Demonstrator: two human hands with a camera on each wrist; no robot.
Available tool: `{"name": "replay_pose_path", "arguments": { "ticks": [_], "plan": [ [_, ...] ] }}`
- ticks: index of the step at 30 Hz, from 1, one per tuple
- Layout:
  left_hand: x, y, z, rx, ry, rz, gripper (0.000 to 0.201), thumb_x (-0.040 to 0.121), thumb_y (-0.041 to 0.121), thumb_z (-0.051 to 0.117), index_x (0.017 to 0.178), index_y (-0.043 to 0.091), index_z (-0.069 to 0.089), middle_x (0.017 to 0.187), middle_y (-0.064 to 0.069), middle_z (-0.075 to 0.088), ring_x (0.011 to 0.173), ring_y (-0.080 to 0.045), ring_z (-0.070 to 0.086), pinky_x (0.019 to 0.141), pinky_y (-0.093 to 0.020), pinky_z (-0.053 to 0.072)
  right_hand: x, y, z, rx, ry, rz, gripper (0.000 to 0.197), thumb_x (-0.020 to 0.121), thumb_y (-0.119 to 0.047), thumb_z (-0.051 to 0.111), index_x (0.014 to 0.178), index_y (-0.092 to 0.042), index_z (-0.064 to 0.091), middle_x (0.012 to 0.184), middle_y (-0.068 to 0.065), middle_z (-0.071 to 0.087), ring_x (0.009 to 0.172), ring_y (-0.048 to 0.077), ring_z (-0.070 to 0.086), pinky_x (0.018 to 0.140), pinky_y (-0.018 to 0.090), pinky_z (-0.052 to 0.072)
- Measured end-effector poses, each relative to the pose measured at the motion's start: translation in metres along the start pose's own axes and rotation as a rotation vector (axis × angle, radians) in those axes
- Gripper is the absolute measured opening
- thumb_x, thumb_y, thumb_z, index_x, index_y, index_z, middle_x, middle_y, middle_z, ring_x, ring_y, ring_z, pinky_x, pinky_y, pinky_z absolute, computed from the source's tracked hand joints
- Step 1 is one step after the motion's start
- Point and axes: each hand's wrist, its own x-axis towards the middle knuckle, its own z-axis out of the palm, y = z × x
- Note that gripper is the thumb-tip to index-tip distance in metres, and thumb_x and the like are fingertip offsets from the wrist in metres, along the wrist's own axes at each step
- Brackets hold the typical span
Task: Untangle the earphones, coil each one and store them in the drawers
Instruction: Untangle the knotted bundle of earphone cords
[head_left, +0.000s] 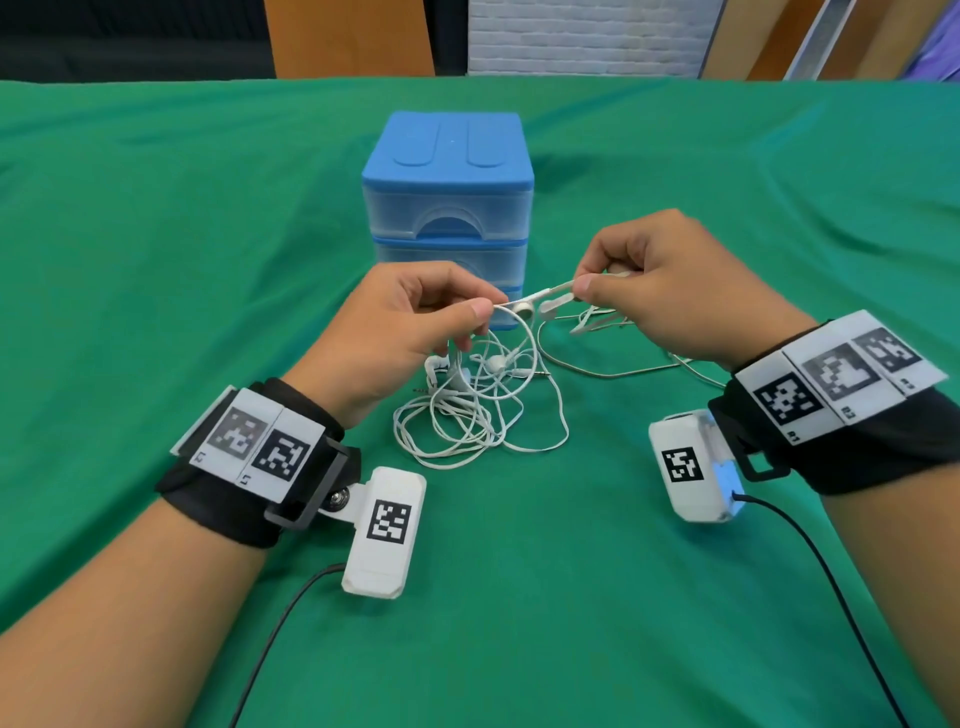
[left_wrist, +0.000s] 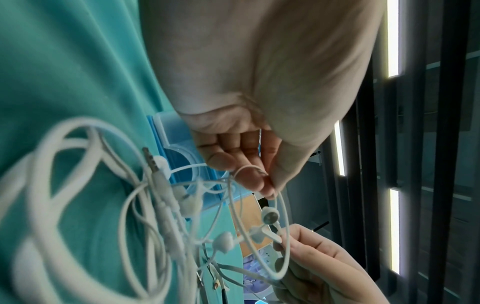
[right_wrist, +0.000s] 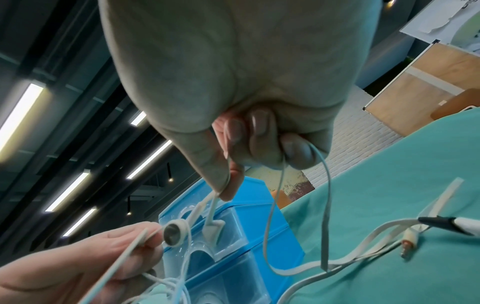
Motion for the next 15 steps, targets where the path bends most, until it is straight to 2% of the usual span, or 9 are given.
{"name": "replay_pose_path", "arguments": {
  "ticks": [7, 10, 12, 15],
  "plan": [
    [0.003, -0.002, -0.001, -0.016, 0.065, 0.037, 0.011, 0.095, 0.004, 0.065, 0.095, 0.010, 0.074, 0.067, 0.002, 0.065, 0.057, -0.011, 0.052, 0.056, -0.020, 0.040, 0.002, 0.001, -0.010, -0.033, 0.054, 0.067, 0.020, 0.088, -0.021, 0.071, 0.069, -0.017, 0.067, 0.044, -0.008, 0.037, 0.046, 0.010, 0.031, 0.053, 0.028, 0.030],
    [0.003, -0.003, -0.001, -0.027, 0.052, 0.024, 0.009, 0.092, 0.006, 0.069, 0.098, 0.008, 0.076, 0.067, -0.006, 0.058, 0.060, -0.020, 0.044, 0.056, -0.026, 0.038, 0.000, -0.001, -0.012, -0.038, 0.053, 0.058, 0.019, 0.088, -0.020, 0.071, 0.069, -0.017, 0.067, 0.042, -0.009, 0.037, 0.043, 0.007, 0.030, 0.052, 0.028, 0.029],
    [0.002, -0.002, 0.000, -0.013, 0.037, 0.029, 0.006, 0.090, 0.012, 0.072, 0.092, 0.010, 0.077, 0.068, -0.010, 0.056, 0.064, -0.024, 0.040, 0.057, -0.032, 0.035, 0.001, -0.003, -0.011, -0.012, 0.066, 0.053, 0.018, 0.087, -0.019, 0.071, 0.069, -0.015, 0.067, 0.041, -0.010, 0.038, 0.043, 0.006, 0.030, 0.051, 0.027, 0.028],
    [0.002, 0.000, 0.002, -0.025, 0.046, 0.061, 0.006, 0.089, 0.018, 0.073, 0.084, 0.017, 0.076, 0.072, -0.012, 0.056, 0.065, -0.024, 0.037, 0.058, -0.034, 0.030, -0.001, -0.010, -0.004, 0.042, 0.030, 0.014, 0.017, 0.086, -0.016, 0.071, 0.069, -0.012, 0.068, 0.042, -0.009, 0.037, 0.041, 0.006, 0.028, 0.046, 0.022, 0.027]
  ]
}}
